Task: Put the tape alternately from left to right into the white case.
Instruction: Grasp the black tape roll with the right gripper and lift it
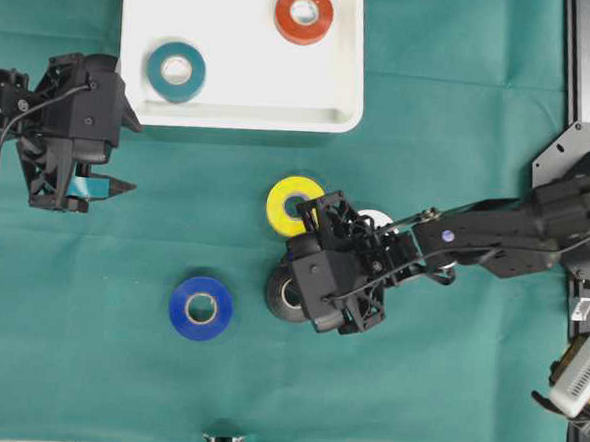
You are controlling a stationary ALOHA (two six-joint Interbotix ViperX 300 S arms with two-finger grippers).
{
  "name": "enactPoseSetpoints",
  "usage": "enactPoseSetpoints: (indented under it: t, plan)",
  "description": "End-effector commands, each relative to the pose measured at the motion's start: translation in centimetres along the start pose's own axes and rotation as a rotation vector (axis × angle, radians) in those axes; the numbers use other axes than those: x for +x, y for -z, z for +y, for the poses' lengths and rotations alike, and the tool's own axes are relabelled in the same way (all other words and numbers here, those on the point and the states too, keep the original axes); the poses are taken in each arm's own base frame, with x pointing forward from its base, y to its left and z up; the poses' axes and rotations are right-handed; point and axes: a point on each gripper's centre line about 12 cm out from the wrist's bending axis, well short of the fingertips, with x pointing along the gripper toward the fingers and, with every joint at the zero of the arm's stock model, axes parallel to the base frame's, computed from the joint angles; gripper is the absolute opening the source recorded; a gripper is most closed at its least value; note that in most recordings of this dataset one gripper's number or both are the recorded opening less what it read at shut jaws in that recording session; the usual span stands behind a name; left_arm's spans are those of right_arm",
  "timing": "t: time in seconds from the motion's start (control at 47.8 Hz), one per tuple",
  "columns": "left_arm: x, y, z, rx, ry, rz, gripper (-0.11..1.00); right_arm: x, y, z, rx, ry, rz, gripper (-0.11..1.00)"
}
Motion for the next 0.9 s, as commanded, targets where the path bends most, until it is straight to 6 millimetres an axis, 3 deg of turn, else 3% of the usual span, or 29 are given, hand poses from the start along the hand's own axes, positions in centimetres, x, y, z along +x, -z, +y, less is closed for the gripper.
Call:
enactPoseSetpoints:
  t: [0.0,0.188,0.565,0.878]
  plan:
    - [-0.4,-0.8,-0.1,0.001,0.002,-0.034,0.96,-1.9,-2.5,0.2,-0.002,-0.003,-0.080,0.01]
    - [-0.4,-0.8,0.0,0.000,0.001,-0.031,0.96,-3.3,-3.6,0.2,-0.002,0.001,-0.107,0.01]
    - [-0.4,-0.8,-0.1,0.001,0.002,-0.032,0.96,-3.4,-3.5,0.1,0.000,0.004,-0.105,0.01]
    - [-0.4,-0.8,0.0,0.000,0.001,-0.032,0.96,-4.1,-3.7,-2.8,0.053,0.063,-0.096,0.01]
